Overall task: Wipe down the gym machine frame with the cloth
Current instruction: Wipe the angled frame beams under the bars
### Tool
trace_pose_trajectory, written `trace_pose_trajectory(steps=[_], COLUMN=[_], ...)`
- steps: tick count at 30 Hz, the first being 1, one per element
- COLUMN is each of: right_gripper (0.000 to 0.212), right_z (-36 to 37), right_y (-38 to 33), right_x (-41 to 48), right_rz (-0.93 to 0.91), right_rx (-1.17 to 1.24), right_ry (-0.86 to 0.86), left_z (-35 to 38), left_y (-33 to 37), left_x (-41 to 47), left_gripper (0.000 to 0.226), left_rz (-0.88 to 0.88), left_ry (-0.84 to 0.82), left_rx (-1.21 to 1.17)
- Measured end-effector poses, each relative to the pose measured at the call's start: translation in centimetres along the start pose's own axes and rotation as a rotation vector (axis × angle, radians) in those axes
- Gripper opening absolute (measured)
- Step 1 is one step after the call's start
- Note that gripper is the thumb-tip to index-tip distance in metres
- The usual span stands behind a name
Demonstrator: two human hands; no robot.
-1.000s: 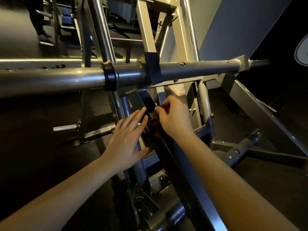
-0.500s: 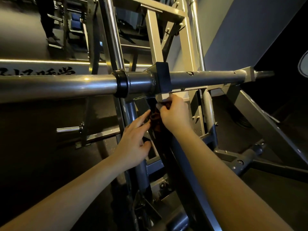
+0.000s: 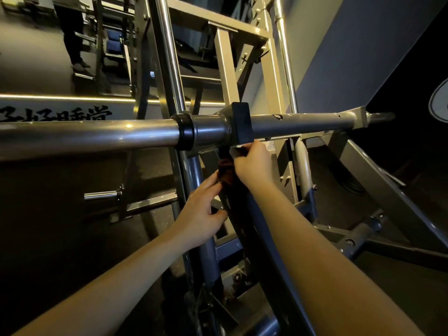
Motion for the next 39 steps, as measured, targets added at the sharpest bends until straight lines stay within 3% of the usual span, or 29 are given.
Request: trace_pose_trajectory(steps=[7,11,17,21,25,28,33,36,39], right_gripper=[0.014,0.018,0.015,0.017,0.021,0.023,0.03,0.032,0.028], right_z=[-3.1,-3.9,0.4,-1.1,-1.9,-1.2,-3.1,-5.3,-5.2], right_y=[7.4,4.9,1.4,2.9,5.2,3.6,1.7,1.0,0.2], right_x=[-4.0,-3.5,0.4,0.9,-1.3,-1.4,-1.6,-3.6,-6.6], right_rz=[0.29,0.171,0.117,0.216,0.326,0.233,0.118,0.077,0.032], right_rx=[0.041,0.112,0.203,0.136,0.299,0.404,0.042,0.094,0.287], right_ry=[-0.043,0.062,0.06,0.141,0.23,0.202,0.186,0.158,0.043], left_z=[-0.5,-0.5,-1.4,-1.4,-2.0,-2.6,-4.9,-6.4,-5.9], left_y=[-0.3,-0.4,-1.0,-1.1,-1.3,-1.3,-1.0,2.1,6.5], left_x=[-0.1,-0.1,0.0,0.0,-0.5,-1.0,-2.5,-3.9,-4.9], left_gripper=[0.078,0.078,0.072,0.069,0.068,0.063,0.05,0.036,0.033], left_rz=[-0.037,-0.034,-0.058,-0.08,-0.074,-0.076,-0.1,0.039,0.197], left_ry=[-0.054,-0.064,-0.05,-0.064,-0.031,0.015,0.17,0.301,0.332], left_rx=[-0.071,-0.109,-0.118,-0.141,-0.114,-0.127,-0.064,-0.004,0.062])
Point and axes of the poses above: each hand's wrist, its own x-axis towards the middle knuckle, its own z-axis out of the palm, y = z × x, the point moved 9 cm from there along x, towards the middle knuckle, and after that the axes turned 4 degrees about -z, right-handed, at the moved point
